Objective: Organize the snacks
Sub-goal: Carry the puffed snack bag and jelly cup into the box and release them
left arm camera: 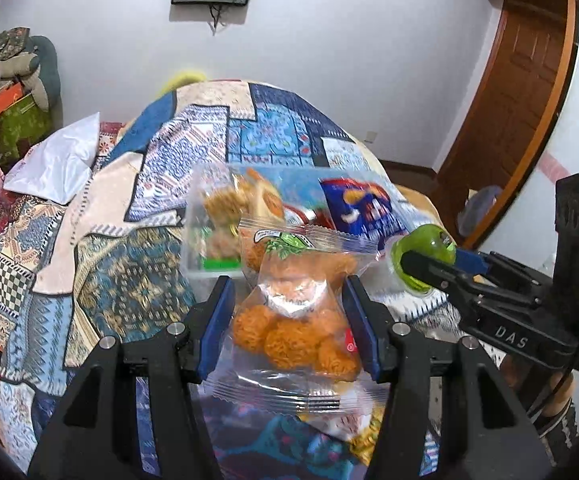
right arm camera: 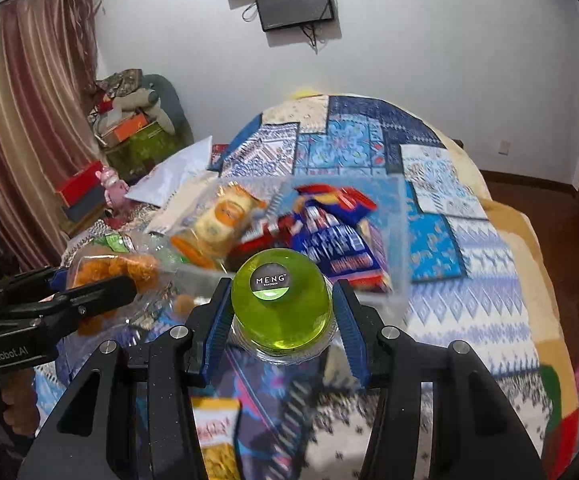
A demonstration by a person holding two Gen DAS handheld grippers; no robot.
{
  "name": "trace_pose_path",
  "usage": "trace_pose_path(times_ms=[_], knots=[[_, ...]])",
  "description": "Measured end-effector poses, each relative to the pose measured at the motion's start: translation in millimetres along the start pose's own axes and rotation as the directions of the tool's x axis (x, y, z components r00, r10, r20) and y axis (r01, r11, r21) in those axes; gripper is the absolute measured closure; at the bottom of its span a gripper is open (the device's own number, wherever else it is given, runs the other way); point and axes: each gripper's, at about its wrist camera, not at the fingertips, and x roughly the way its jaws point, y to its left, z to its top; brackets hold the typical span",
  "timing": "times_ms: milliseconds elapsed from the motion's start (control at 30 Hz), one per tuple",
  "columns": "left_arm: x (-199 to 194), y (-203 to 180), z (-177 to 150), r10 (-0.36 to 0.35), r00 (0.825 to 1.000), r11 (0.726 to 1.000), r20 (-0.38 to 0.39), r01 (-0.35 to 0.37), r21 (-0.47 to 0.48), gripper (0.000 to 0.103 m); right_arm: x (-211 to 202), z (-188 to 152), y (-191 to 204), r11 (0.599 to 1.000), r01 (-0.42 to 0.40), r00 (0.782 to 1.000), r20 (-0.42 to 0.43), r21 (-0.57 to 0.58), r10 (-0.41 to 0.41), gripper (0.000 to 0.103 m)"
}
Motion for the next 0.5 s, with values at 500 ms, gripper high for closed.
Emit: trace_pose_path(times_ms=[500], knots=[[63,48,41,0.054,0.999,0.996,0.008,-0.053,-0.067,0.048,63,25,15,0.998,-0.044,0.998,-0.041,-0.036,0.042,0.057]])
